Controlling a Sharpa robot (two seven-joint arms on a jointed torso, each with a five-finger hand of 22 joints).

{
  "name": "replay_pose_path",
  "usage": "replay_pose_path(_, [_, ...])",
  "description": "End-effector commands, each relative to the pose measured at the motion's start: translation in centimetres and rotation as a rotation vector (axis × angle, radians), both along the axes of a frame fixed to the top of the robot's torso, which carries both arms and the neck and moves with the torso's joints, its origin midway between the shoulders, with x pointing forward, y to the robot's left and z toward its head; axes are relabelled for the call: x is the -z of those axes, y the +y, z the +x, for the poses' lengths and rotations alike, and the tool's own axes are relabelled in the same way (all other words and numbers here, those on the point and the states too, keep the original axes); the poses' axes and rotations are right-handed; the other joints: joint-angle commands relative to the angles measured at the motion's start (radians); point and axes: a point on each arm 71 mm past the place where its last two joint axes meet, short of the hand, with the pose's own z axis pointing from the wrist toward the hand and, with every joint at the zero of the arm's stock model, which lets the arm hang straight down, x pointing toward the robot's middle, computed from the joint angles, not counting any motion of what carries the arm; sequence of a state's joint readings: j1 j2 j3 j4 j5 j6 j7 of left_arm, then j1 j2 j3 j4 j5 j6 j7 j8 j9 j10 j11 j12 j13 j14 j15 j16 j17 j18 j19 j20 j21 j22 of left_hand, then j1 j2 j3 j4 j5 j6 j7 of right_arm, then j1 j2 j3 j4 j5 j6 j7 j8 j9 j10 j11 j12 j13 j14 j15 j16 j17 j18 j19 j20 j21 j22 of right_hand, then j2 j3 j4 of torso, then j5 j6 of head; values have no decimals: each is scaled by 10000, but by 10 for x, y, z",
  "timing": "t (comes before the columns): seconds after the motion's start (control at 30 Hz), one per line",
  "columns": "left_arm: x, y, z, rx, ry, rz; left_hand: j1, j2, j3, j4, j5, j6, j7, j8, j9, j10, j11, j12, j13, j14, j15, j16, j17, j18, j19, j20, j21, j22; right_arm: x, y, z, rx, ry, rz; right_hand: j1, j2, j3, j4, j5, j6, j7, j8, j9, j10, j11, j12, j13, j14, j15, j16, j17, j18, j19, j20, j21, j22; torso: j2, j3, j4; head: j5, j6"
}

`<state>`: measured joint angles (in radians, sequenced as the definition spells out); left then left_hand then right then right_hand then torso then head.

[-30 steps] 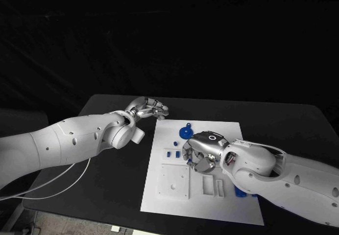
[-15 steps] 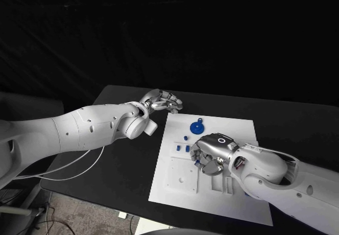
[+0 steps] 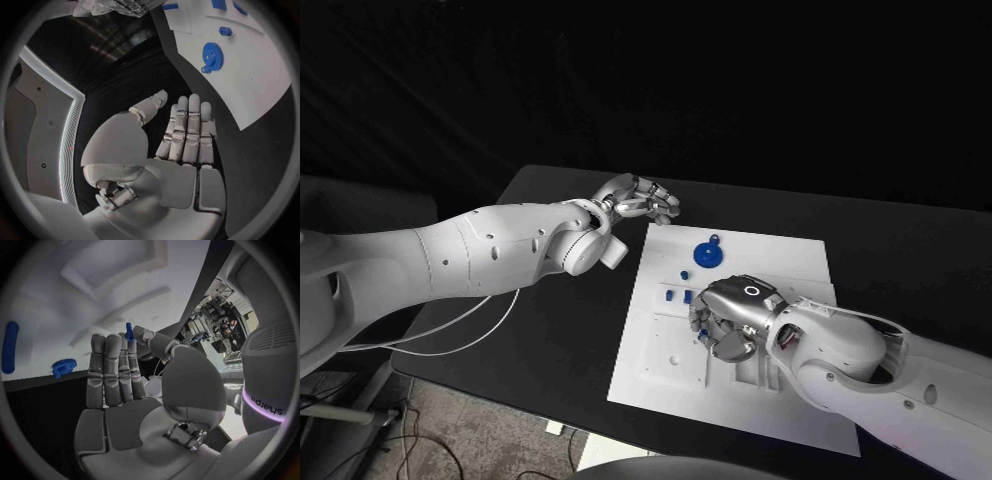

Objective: Assemble the parts on the task board

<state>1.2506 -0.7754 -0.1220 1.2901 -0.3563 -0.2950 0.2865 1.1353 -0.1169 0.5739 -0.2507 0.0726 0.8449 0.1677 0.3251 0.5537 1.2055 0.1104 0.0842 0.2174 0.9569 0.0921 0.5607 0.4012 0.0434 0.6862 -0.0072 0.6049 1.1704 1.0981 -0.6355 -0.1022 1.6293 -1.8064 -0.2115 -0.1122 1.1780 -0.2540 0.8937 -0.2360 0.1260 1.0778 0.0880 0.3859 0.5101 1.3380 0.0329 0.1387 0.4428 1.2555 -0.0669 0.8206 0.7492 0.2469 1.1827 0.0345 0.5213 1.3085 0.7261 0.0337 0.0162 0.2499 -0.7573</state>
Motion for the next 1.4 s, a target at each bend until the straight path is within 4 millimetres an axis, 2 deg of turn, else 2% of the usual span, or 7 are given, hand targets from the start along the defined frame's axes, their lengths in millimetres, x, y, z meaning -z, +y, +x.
replay_pose_path(0.03, [-1,-3,0,128,-97,-27,-17,-70,-24,15,50,-69,-26,63,-11,-50,53,-61,-16,-10,55,-50,15,44,18,43,-46,11,2,2,-1,-87,-149,-83,14,71,-23,6,31,76,-5,-51,12,76,-26,24,297,-2,-65,10,-17,149,46,-1,61,40,0,-3,2,34,-66])
replay_pose_path(0.3, [-1,-3,0,122,-76,-19,-37,-76,-37,32,37,-80,-20,65,-17,-56,59,-68,-20,-15,61,-71,37,41,16,50,-59,16,8,6,-5,-169,-131,-137,11,65,-21,5,41,81,-7,-52,19,83,-28,23,307,4,-66,14,-20,149,52,-2,62,41,2,-1,9,61,-148])
replay_pose_path(0.87, [-1,-3,0,159,-34,-20,-45,-74,-44,46,22,-95,-16,67,-26,-65,62,-77,-25,-20,65,-98,66,44,14,53,-75,23,12,7,-4,-71,-360,-341,12,62,-4,9,29,79,-6,-60,27,82,-28,14,320,6,-67,15,-27,149,57,-2,59,40,-2,4,4,86,-220])
replay_pose_path(1.17, [-1,-3,0,180,-15,-21,-43,-74,-45,48,21,-99,-15,69,-29,-68,64,-80,-26,-22,66,-108,76,44,13,54,-81,25,12,3,-3,-28,-426,-389,19,45,17,14,9,87,-9,-61,36,90,-31,11,334,12,-69,19,-31,149,63,-4,58,41,-2,1,-3,91,-235])
replay_pose_path(1.4, [-1,-3,0,163,-15,-16,-44,-75,-47,50,19,-103,-14,70,-31,-71,65,-83,-28,-25,68,-117,85,45,12,55,-85,27,11,3,-4,-42,-413,-350,15,38,24,22,8,91,-9,-62,41,93,-31,8,341,15,-70,21,-34,149,68,-4,59,42,-4,4,-9,66,-186])
